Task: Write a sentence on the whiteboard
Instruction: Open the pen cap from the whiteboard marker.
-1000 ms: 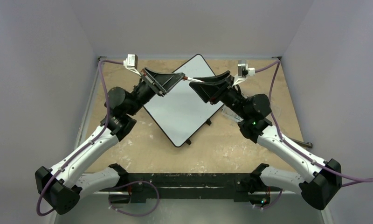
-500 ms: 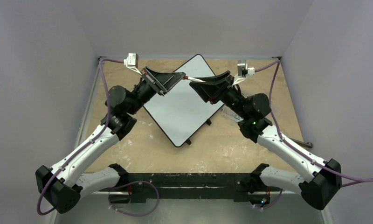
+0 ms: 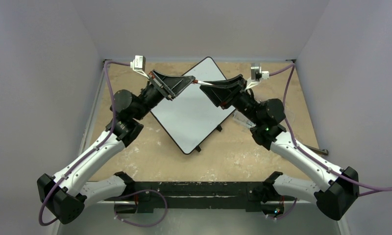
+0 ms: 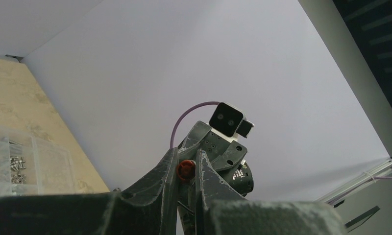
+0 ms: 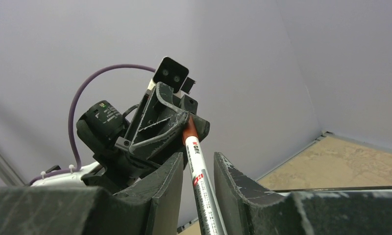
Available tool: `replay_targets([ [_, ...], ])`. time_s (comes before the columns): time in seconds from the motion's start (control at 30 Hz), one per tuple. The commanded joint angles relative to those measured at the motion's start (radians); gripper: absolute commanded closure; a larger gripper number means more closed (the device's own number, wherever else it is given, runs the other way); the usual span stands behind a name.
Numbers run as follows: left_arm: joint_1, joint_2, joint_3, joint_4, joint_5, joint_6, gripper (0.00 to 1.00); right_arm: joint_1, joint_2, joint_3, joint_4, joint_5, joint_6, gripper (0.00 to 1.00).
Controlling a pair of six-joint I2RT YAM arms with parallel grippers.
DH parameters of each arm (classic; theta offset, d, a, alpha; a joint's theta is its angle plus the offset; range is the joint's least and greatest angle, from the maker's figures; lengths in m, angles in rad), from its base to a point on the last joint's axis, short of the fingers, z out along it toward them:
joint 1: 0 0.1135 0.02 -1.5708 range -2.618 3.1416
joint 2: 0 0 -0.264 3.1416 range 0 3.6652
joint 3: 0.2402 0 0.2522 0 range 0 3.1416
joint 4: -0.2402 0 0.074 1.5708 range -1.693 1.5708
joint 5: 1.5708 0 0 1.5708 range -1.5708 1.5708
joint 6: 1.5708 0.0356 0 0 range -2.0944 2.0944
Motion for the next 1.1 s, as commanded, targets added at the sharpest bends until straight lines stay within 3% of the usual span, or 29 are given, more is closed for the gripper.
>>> replay_targets([
  [0.0, -0.006, 0.007, 0.016, -0.043, 0.031, 0.027, 1.00, 0.007, -0.024, 0.001, 0.103, -0.019, 0.016, 0.72],
  [0.33, -0.006, 0.005, 0.010, -0.046, 0.029, 0.021, 1.00, 0.008, -0.006, -0.011, 0.182, -0.009, 0.052, 0.76],
  [0.5, -0.005, 0.009, 0.008, -0.049, 0.022, 0.016, 1.00, 0.007, 0.029, 0.021, 0.156, -0.039, 0.055, 1.00],
  [0.8, 0.006, -0.001, 0.000, -0.043, -0.019, 0.024, 1.00, 0.008, -0.022, -0.024, 0.145, -0.010, 0.050, 1.00],
  [0.93, 0.082, 0.010, 0.021, -0.072, 0.017, 0.009, 1.00, 0.008, -0.089, -0.048, 0.063, 0.060, 0.025, 1.00],
  [1.07, 0.167, 0.039, -0.007, 0.014, 0.065, -0.084, 1.00, 0.007, -0.141, -0.072, 0.032, 0.111, 0.003, 1.00],
])
